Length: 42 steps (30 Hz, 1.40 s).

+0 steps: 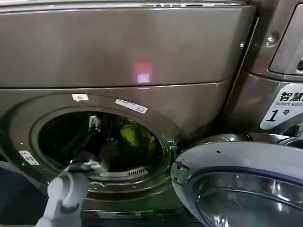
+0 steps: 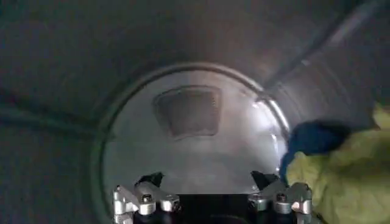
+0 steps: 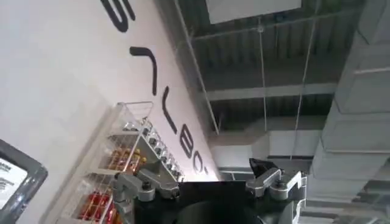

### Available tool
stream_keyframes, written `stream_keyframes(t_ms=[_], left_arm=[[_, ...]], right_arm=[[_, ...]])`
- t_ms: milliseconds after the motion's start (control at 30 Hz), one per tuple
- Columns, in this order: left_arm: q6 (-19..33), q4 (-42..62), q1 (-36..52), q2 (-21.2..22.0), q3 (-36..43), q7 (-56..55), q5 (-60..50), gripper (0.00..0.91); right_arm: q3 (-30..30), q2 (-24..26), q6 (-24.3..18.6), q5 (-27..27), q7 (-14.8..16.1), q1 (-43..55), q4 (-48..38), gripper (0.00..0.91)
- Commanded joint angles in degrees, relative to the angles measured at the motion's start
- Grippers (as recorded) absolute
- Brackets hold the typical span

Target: Grasp the clothes from the dryer.

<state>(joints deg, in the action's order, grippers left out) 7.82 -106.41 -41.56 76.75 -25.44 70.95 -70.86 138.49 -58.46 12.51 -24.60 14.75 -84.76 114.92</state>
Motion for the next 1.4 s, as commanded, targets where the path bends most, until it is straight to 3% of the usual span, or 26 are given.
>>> stream_keyframes(t_ms=[33,600,933,1400], left_arm=[[1.0,5.5,4.8,-4.5,7.8,6.4,0.9,0.907],[-2.6,7.5,7.3,-13.3,16.3,6.5,8.8,0.907],[-4.1,8.4,11.3,-18.8,20.9,6.4,-0.4,0.907],[-2.6,11.8,16.5,-19.4,28.1,6.4,-2.7,0.907]], right_arm=[[-0.5,-0.1,-0.1,0.0,0.1,0.3,-0.1,0.907],[-2.5,-0.3,-0.6,0.6,0.2,1.0,-0.5,0.907],[-3.5,-0.5,-0.6,0.6,0.3,1.2,-0.1,0.907],[-3.8,-0.7,-0.6,0.5,0.4,1.2,0.1,0.907]])
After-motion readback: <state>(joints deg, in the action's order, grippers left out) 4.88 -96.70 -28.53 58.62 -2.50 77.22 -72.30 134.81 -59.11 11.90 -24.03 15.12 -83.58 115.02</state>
